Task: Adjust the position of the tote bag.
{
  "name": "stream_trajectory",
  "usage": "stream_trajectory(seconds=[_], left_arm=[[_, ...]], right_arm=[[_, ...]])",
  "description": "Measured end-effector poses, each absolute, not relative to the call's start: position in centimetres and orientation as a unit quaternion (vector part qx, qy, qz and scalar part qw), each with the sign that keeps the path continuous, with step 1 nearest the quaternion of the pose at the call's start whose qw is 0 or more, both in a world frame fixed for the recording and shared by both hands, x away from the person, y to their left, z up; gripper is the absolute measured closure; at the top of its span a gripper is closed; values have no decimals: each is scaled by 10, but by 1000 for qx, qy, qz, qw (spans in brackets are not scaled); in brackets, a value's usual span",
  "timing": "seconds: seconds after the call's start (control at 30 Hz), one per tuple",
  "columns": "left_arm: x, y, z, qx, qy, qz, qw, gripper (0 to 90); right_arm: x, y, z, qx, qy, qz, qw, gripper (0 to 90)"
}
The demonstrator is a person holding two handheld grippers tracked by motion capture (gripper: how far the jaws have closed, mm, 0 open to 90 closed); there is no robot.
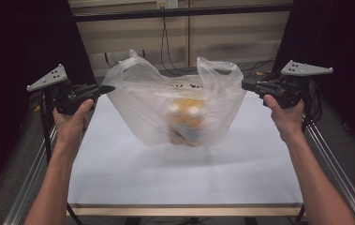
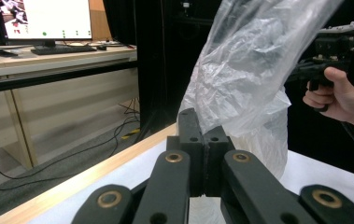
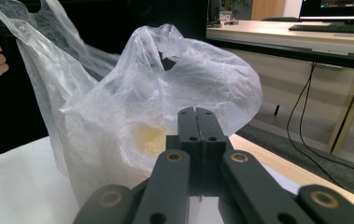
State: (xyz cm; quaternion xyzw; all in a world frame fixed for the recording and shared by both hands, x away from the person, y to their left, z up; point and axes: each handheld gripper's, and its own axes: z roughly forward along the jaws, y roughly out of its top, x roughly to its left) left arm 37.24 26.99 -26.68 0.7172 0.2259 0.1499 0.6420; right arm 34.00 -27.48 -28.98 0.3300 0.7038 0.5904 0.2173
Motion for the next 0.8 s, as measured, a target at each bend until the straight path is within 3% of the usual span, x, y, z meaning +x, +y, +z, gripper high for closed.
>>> stream_trajectory(seconds=[0.2, 0.23, 0.33, 0.37, 0.47, 0.57, 0.8], left_arm=[[374, 272, -271, 712, 229, 146, 648, 900], [374, 272, -272, 711, 229, 143, 649, 900], [371, 270, -271, 711, 220, 142, 653, 900], [370, 270, -270, 711, 217, 143, 653, 900], [367, 269, -269, 712, 210, 142, 655, 900], [364, 269, -269, 712, 206, 140, 656, 900], [361, 273, -272, 710, 206, 138, 659, 900]], right_arm=[[333, -281, -285, 330, 697, 599, 216, 900], [332, -278, -282, 326, 702, 593, 221, 851], [334, -272, -275, 318, 702, 598, 221, 816], [338, -265, -270, 318, 703, 598, 217, 748], [346, -256, -266, 312, 711, 593, 214, 705], [359, -240, -260, 312, 720, 583, 213, 580], [387, -218, -252, 323, 732, 561, 210, 439]])
